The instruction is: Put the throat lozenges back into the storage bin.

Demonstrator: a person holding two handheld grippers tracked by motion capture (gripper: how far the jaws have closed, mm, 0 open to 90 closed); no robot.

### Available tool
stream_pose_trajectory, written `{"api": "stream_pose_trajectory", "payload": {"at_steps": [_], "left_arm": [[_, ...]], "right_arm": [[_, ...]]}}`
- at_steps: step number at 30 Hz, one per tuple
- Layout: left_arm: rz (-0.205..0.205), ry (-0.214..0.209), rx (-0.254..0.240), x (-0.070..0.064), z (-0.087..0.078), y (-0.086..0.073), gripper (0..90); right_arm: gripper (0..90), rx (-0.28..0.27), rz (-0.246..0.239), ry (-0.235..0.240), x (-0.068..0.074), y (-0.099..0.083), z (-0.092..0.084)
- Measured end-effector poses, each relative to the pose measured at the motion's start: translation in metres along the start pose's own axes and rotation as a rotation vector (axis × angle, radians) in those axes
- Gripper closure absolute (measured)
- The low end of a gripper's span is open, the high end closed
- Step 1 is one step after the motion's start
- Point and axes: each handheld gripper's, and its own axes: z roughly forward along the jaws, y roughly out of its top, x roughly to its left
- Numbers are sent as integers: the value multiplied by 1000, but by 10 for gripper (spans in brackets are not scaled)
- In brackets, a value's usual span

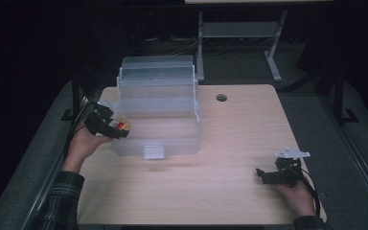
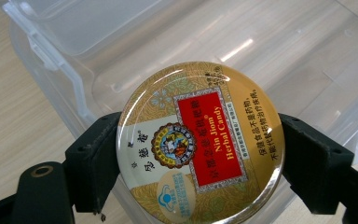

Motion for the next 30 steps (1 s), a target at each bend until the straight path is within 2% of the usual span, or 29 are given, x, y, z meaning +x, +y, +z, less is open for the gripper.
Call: {"api": "stream_pose_trajectory", "payload": {"at_steps": [18, 30], "left_arm": [[15, 2, 18, 0, 4, -1, 193], [22, -3, 1, -1, 3, 0, 182]], "right_arm": [[0, 0, 1, -1, 0, 0, 0], [0, 0, 1, -1, 0, 0, 0]]}}
